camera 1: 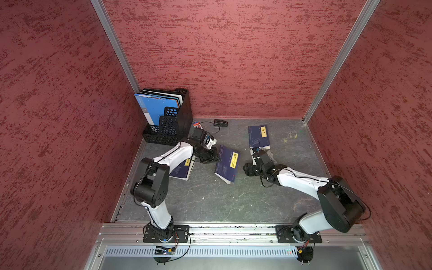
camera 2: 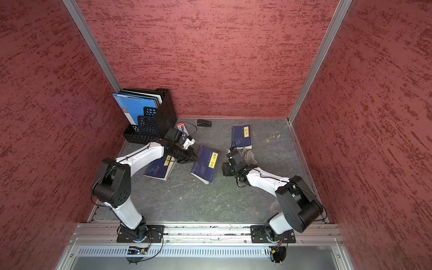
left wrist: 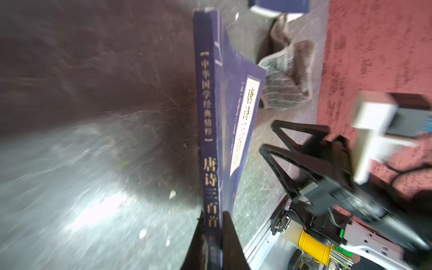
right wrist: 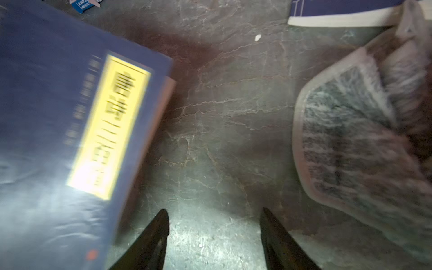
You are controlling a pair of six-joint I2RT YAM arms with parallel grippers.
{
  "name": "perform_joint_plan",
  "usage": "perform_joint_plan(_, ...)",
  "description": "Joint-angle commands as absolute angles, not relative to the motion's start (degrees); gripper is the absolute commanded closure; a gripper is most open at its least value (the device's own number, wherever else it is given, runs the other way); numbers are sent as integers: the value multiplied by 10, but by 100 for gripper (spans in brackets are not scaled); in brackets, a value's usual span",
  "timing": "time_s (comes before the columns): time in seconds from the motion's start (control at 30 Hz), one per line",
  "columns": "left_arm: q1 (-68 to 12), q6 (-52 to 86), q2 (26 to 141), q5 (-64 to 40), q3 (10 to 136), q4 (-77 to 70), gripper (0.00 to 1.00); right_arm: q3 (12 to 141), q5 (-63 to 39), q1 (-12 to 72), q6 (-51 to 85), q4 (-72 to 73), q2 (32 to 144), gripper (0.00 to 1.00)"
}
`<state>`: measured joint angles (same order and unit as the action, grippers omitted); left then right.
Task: Wipe the cover of the book
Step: Pick up the book from the center of the board, then place the book on the book.
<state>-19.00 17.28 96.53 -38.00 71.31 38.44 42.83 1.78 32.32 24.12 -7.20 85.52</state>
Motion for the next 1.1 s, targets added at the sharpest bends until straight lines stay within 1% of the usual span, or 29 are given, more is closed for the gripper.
perform_joint_plan(0.0,-155,120,916,-386,732,484,100,450,33,313,220,-69,865,37)
perform_joint_plan(0.17,-63,91,854,-396,740,560,100,453,26,308,213,-53,871,36)
perform_joint_plan(0.3,22,83,811,-431,729,580,100,452,21,301,203,-45,867,34)
perform_joint_plan(0.5,135,56,791,-424,732,626,100,462,8,289,185,-43,876,33)
perform_joint_plan(0.6,156,59,799,-408,732,621,100,464,-1,285,183,-35,882,33)
perform_joint_plan(0.8,177,46,855,-403,744,623,100,475,-18,283,177,-23,900,32)
perform_joint_plan(1.07,177,13,934,-346,761,639,100,475,-32,281,175,-10,907,32)
